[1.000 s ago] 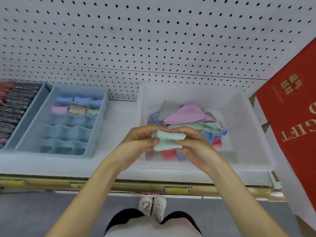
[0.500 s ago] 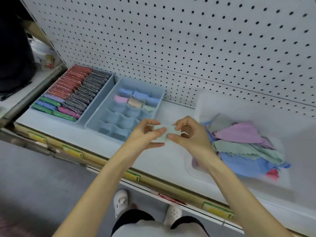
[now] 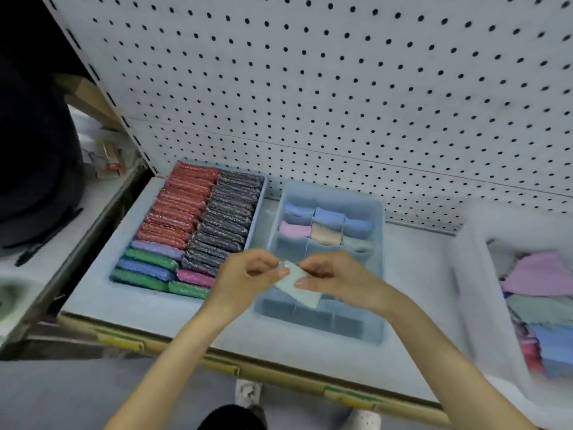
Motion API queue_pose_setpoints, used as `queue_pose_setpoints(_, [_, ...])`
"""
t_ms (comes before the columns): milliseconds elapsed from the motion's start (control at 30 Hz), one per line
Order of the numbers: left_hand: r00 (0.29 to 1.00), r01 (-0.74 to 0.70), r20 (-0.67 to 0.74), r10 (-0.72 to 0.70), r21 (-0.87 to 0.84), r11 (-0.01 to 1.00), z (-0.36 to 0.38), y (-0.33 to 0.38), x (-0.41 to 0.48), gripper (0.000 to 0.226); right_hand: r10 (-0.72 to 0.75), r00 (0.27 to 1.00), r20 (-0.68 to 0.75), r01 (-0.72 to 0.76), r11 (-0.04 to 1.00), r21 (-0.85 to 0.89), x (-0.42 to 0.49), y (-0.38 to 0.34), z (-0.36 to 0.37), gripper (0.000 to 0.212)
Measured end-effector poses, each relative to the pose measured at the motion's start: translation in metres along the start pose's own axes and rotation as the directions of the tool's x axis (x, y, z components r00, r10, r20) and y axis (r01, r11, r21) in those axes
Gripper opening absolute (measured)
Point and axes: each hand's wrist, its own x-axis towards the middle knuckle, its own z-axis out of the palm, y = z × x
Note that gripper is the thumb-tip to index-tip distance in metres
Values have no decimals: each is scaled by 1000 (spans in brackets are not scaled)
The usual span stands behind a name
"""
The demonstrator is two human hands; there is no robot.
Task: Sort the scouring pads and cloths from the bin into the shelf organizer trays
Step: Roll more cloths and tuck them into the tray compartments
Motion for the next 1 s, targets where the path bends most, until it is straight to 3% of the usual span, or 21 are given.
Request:
queue_pose_setpoints(67, [999,-31,-41,32,22,999,-18,-10,12,12,38,999,-20,-39,998,-41,17,1,-1,3])
queue_pose_setpoints(133, [993,-93,-63,104,150,984,-30,-21,23,9,44,977,-210,-78,985,-153,37,13,-3,12])
queue_pose_setpoints(200, [985,-151,-32,168,296,943,-34,-31,31,10,75,909,-409,-197,944,-265,55,27,-4,12])
queue_pose_setpoints(267, [972,-223,21,235,413,883,-32,-40,37,23,30,862,-505,-264,878,-399,71,36,1,15])
queue_pose_setpoints(367, [941,-310,73,332,581,753,-26,-51,42,45,-164,855,-492,-228,733,-641,87,40,17,24])
queue_pose_setpoints(467, [917,-369,148,371,669,645,-26,-59,41,47,-238,837,-492,-232,660,-714,93,39,28,26])
queue_pose_setpoints(600, [903,-412,230,362,701,582,-29,-62,42,50,-99,908,-406,-274,593,-757,93,44,25,23])
queue_pose_setpoints(767, [896,-424,240,373,712,559,-28,-64,41,51,-49,926,-374,-285,560,-778,100,39,27,18])
queue_pose_setpoints(1000, [886,-431,212,412,700,569,-27,-64,42,51,163,937,-309,-336,666,-666,102,30,16,16])
